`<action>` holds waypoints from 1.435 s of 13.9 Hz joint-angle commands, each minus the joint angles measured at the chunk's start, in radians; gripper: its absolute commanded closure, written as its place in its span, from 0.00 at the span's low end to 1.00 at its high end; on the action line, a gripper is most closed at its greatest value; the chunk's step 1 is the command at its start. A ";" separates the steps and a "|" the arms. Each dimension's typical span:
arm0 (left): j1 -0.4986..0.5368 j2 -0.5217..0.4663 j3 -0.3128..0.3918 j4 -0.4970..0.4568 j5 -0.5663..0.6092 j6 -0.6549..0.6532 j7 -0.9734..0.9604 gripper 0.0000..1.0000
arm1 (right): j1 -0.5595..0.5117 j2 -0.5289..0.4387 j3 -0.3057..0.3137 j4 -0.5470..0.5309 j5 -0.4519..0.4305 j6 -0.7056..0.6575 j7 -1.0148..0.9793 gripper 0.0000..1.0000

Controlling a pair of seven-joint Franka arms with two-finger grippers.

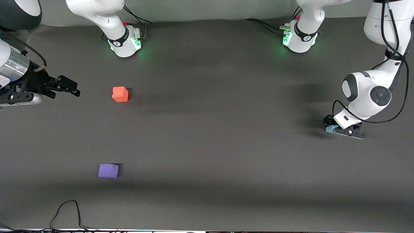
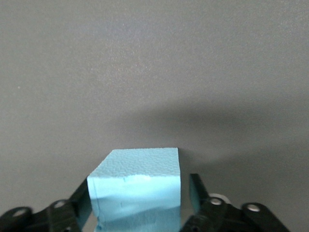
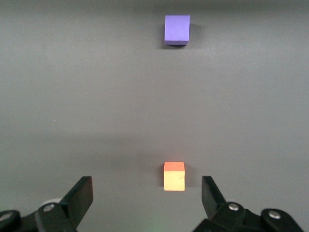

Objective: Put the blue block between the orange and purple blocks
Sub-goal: 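Lower the left gripper and grasp the light-blue block, then carry the light-blue block with the left gripper toward the table middle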

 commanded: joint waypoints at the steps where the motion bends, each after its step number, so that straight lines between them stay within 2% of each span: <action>1: -0.003 -0.030 0.001 0.003 -0.008 -0.033 -0.024 0.51 | 0.001 -0.001 0.000 0.007 -0.012 -0.009 -0.002 0.00; 3: -0.003 -0.057 0.001 0.029 -0.008 -0.087 -0.027 0.51 | 0.002 0.002 -0.004 0.006 -0.012 -0.009 -0.006 0.00; 5: -0.003 -0.095 0.001 0.110 -0.009 -0.229 -0.029 0.51 | 0.001 0.007 -0.007 0.004 -0.012 -0.008 -0.008 0.00; 9: -0.018 -0.161 -0.008 0.343 -0.011 -0.601 -0.107 0.50 | 0.002 0.016 -0.010 0.004 -0.012 0.000 -0.008 0.00; 13: -0.102 -0.146 -0.077 0.619 -0.047 -0.918 -0.356 0.50 | 0.002 0.018 -0.010 0.004 -0.012 0.002 -0.006 0.00; 14: -0.134 -0.139 -0.103 0.662 -0.054 -0.956 -0.444 0.50 | 0.001 0.018 -0.010 0.004 -0.012 0.002 -0.008 0.00; 17: -0.266 -0.093 -0.187 0.722 -0.067 -0.952 -0.778 0.50 | 0.002 0.016 -0.010 0.007 -0.012 0.002 -0.008 0.00; 20: -0.479 0.076 -0.221 0.903 -0.054 -0.948 -1.117 0.50 | 0.004 0.019 -0.010 0.006 -0.012 0.003 -0.008 0.00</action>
